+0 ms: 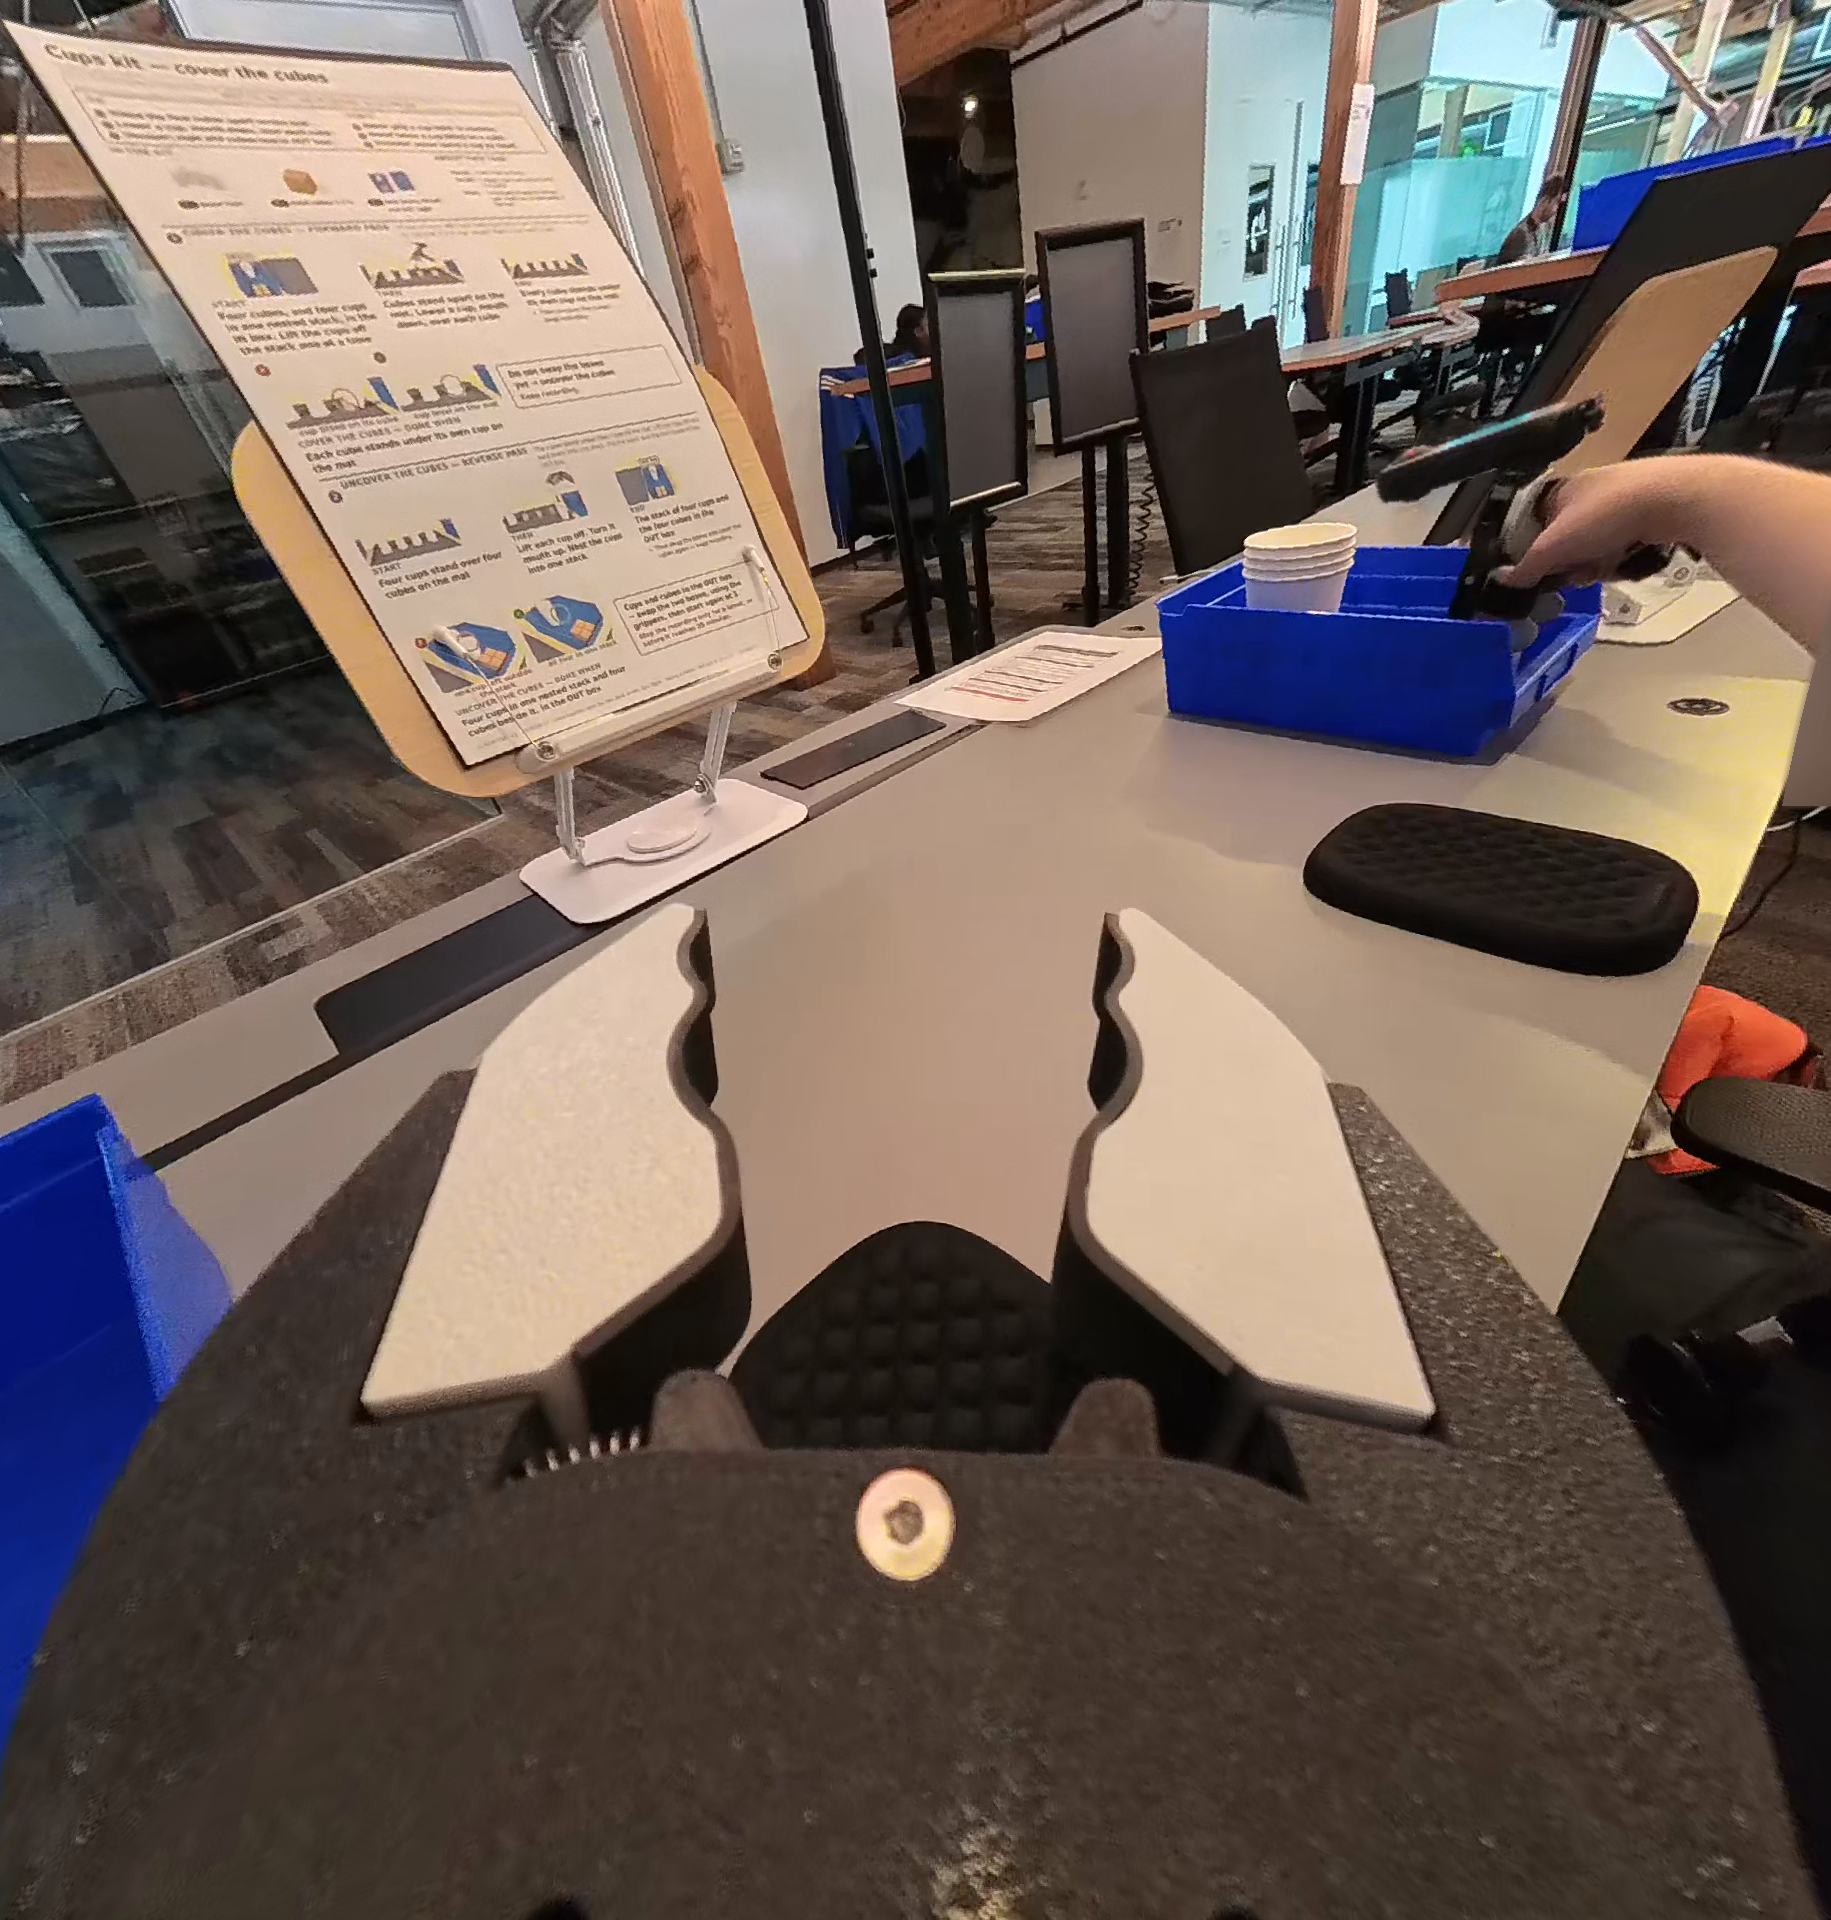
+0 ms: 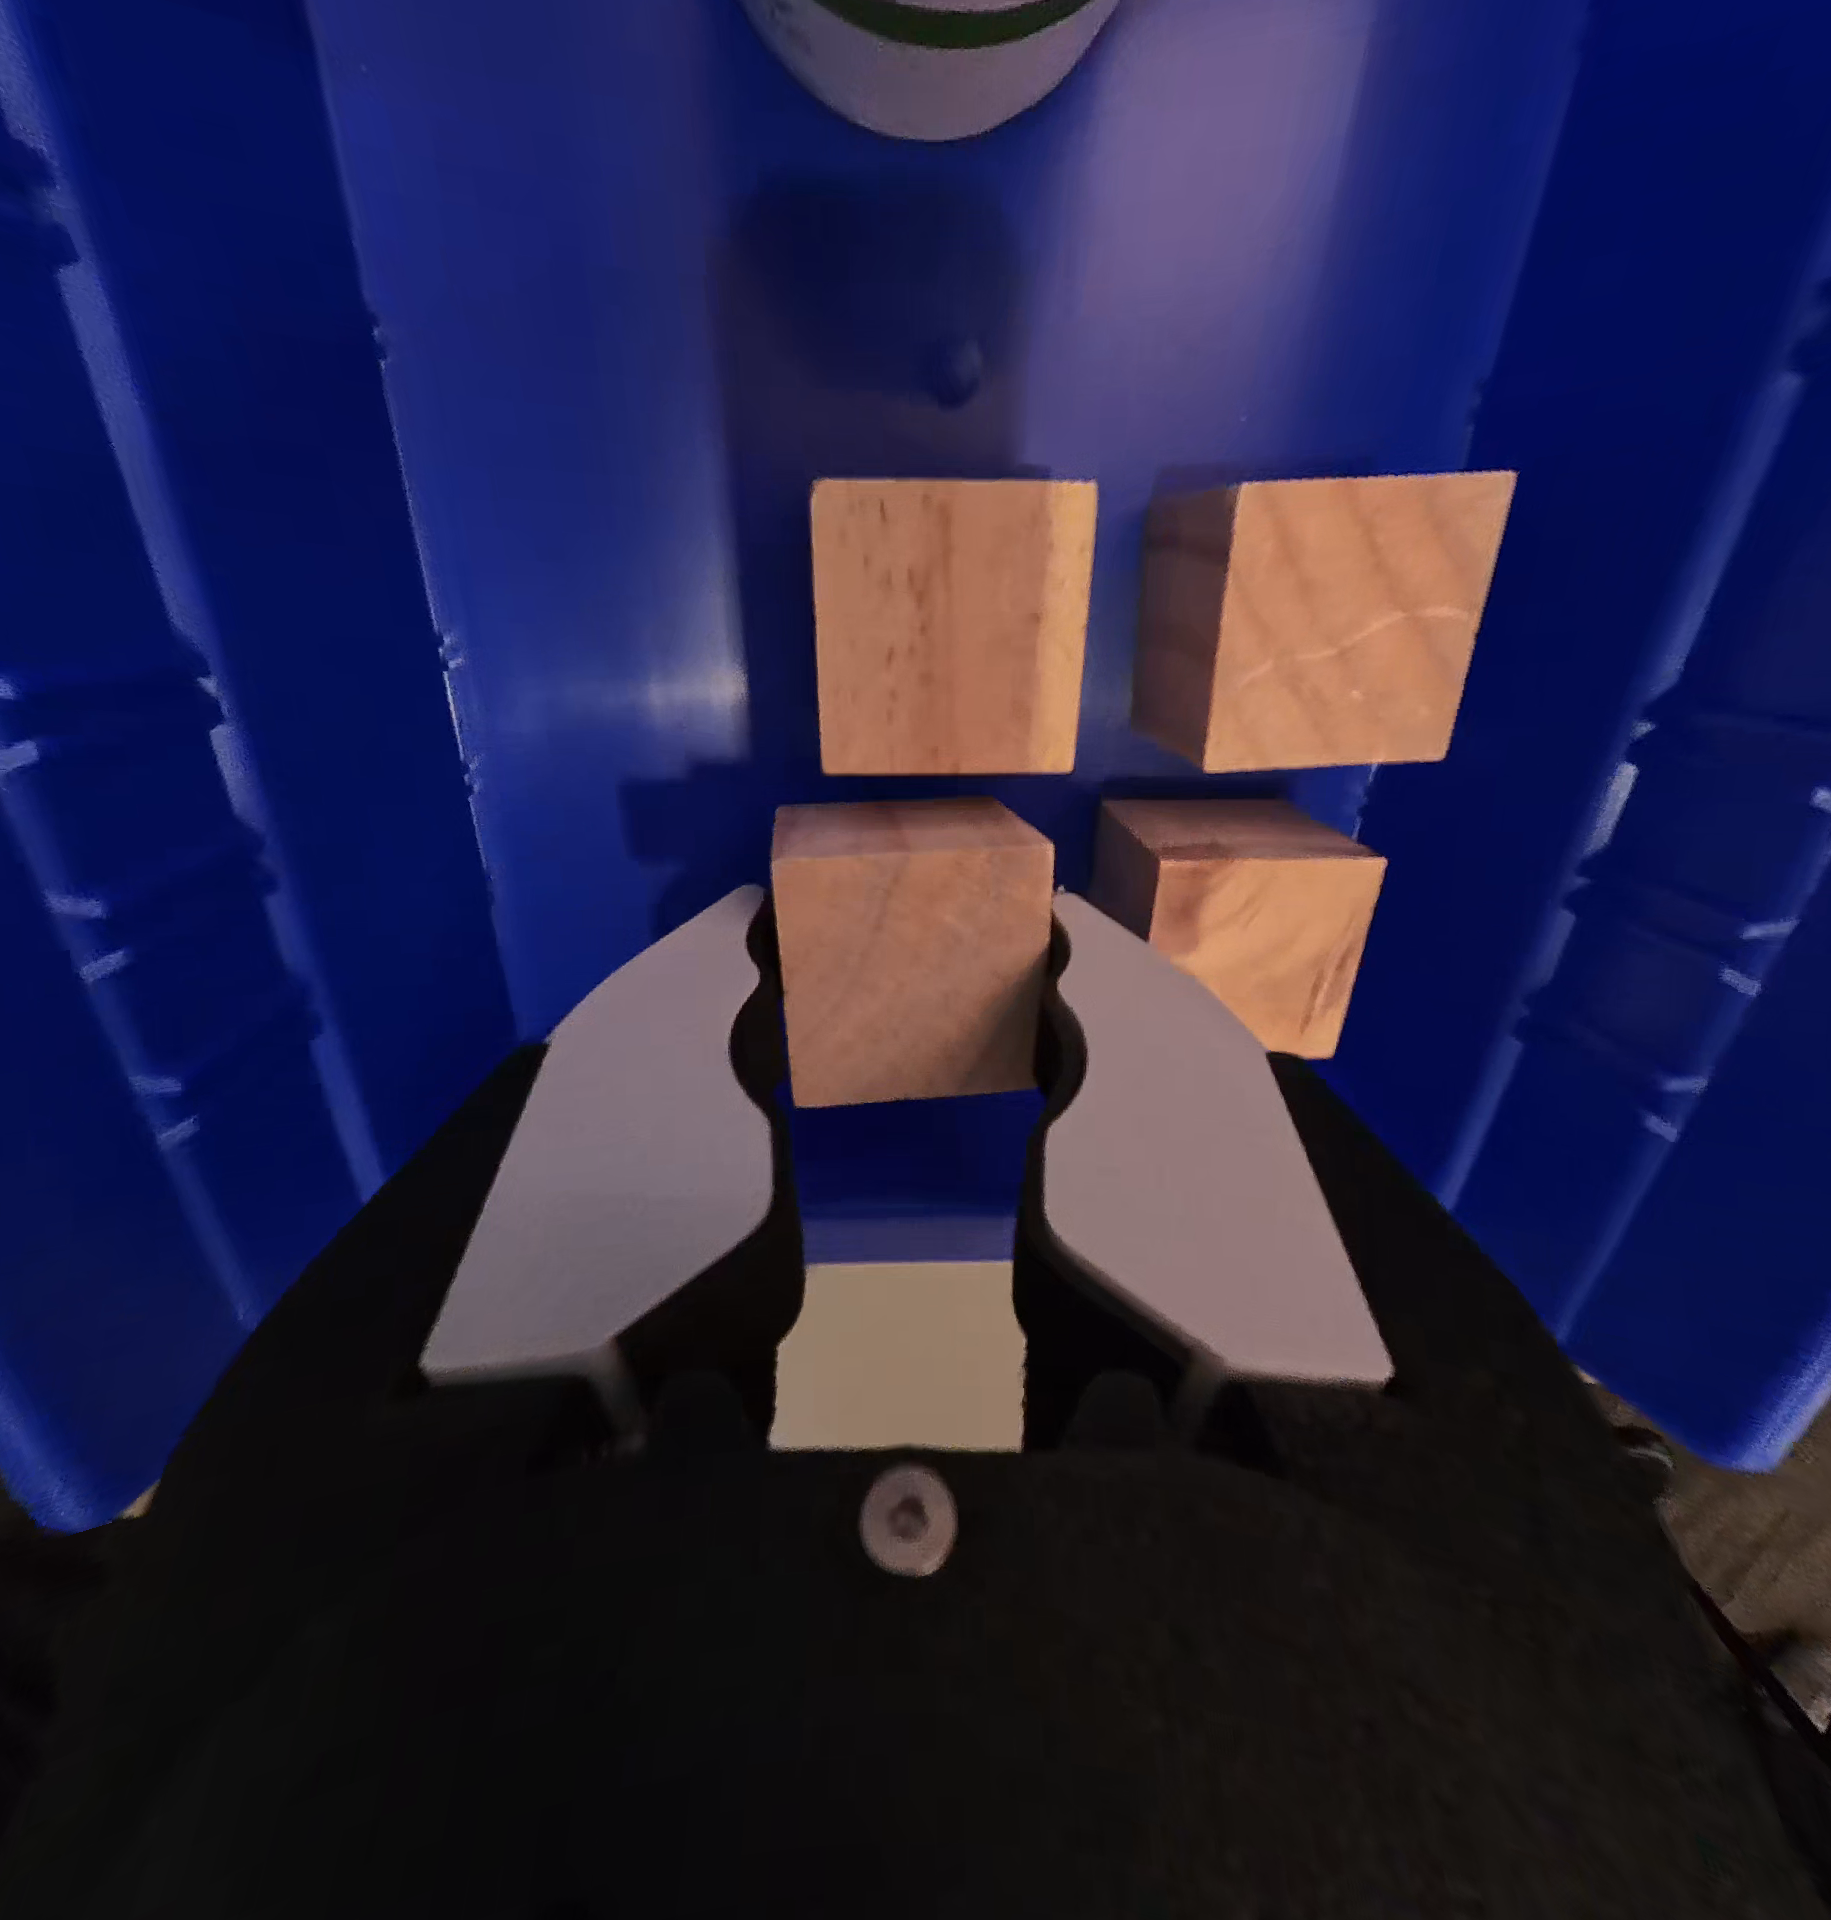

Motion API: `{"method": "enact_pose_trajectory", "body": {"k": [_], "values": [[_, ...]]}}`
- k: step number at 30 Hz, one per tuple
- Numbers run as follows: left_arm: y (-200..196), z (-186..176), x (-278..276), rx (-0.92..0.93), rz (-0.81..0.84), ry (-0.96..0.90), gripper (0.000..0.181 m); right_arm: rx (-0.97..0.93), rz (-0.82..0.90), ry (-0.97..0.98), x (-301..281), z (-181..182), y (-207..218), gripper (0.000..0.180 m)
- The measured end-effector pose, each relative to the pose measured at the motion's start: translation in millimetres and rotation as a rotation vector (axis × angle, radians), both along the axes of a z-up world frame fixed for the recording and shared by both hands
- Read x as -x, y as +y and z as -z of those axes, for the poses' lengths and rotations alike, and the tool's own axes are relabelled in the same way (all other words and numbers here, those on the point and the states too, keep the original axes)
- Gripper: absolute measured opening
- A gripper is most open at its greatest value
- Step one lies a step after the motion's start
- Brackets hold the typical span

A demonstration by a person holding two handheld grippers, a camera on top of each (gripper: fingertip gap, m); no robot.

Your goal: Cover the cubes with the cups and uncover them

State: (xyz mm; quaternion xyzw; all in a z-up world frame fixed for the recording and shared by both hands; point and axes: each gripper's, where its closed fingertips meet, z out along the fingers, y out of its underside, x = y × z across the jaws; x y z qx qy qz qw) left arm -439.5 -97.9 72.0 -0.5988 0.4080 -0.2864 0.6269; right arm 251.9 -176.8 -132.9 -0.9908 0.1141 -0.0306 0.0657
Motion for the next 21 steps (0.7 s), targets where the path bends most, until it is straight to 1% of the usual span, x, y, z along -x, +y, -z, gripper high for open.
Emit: {"method": "enact_pose_trajectory", "body": {"k": [9,13,14,16,18,21], "values": [[-3.3,-1.0,-4.8,-0.001,-0.01,0.016,0.07,0.065,0.025,-0.03,-4.8,15.6,-2.9,0.046],[-4.2,-1.6,-6.2,-0.001,-0.012,0.019,0.07,0.031,0.02,-0.036,-2.5,14.9,-1.0,0.046],[-4.4,-1.7,-6.7,-0.002,-0.013,0.023,0.07,0.009,0.006,-0.03,1.2,9.6,-0.7,0.05],[-4.8,-2.5,-7.6,-0.005,-0.02,0.036,0.07,-0.071,-0.016,-0.029,6.8,-15.1,-1.9,0.05],[-5.5,-3.8,-8.8,-0.009,-0.029,0.052,0.07,-0.205,-0.036,-0.043,4.9,-56.8,-0.2,0.049],[-6.9,-6.5,-13.2,-0.019,-0.038,0.074,0.07,-0.383,-0.085,-0.205,-37.1,-124.0,7.5,0.047]]}}
